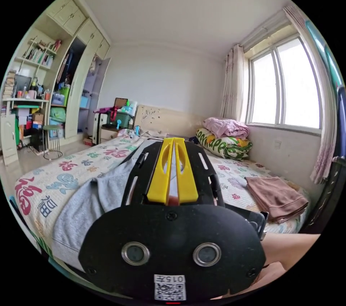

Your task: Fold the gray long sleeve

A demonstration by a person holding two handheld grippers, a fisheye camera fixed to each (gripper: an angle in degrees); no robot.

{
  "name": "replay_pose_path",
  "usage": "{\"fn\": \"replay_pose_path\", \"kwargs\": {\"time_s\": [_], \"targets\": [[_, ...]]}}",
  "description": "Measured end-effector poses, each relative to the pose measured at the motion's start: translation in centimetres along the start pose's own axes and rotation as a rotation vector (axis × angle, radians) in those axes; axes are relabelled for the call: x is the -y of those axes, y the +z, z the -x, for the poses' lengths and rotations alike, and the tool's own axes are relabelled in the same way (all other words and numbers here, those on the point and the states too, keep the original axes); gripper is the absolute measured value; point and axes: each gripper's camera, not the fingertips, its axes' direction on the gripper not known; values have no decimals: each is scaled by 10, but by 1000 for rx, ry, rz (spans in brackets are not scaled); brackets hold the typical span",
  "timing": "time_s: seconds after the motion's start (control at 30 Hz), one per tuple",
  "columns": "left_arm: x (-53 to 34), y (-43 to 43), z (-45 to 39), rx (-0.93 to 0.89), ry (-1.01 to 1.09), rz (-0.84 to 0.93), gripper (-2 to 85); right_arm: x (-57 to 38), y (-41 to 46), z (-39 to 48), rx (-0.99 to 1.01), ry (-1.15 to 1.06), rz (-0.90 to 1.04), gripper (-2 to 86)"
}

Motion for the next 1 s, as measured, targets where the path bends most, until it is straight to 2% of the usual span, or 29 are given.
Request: {"fn": "replay_pose_path", "kwargs": {"time_s": [0.17, 0.43, 1.0], "targets": [[-28, 10, -11, 37, -16, -17, -8, 2, 30, -22, 28, -8, 3, 6], [-61, 25, 10, -26, -140, 36, -8, -1, 70, -45, 46, 14, -11, 6], [-80, 47, 40, -36, -190, 133, -9, 5, 103, -36, 18, 14, 5, 9]]}}
